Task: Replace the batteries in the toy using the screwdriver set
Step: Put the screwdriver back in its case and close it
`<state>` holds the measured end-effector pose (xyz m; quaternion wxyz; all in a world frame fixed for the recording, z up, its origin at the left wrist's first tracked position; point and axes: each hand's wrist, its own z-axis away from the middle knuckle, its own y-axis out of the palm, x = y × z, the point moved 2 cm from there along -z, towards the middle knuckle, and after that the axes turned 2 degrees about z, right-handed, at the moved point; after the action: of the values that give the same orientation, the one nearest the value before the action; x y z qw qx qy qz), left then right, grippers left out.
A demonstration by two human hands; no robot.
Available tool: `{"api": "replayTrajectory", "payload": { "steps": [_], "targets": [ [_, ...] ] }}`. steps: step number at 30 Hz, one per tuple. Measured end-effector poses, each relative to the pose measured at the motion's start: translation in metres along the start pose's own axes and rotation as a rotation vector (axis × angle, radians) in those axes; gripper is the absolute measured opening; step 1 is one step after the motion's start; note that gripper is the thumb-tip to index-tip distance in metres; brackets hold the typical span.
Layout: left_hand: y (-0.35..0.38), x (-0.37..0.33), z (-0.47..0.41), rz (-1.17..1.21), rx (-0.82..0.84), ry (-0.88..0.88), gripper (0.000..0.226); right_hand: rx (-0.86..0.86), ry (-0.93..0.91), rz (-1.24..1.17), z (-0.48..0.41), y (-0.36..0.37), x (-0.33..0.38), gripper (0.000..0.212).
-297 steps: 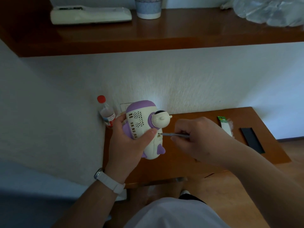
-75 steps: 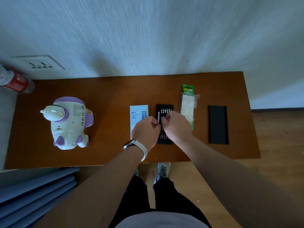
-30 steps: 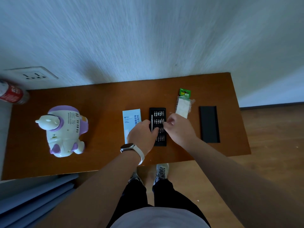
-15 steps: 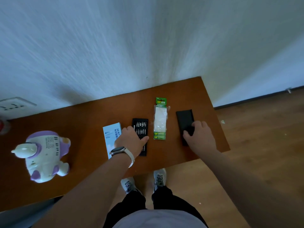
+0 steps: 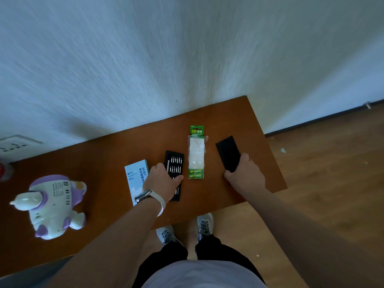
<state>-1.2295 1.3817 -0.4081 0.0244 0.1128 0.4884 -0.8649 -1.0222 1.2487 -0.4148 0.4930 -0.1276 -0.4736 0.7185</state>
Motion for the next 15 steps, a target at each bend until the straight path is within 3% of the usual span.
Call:
{"api": "replayTrajectory", "payload": {
  "steps": [6, 15],
  "targets": [
    [0.002, 0.009, 0.008, 0.368, 0.072, 0.002, 0.026, 0.024, -0.037, -0.096, 0.002, -0.003, 0.001, 0.016],
    [-0.03, 0.014, 0.03, 0.793, 0.084, 0.02, 0.015, 0.178, -0.191, -0.334, 0.046, -0.02, 0.026, 0.016]
  ]
}}
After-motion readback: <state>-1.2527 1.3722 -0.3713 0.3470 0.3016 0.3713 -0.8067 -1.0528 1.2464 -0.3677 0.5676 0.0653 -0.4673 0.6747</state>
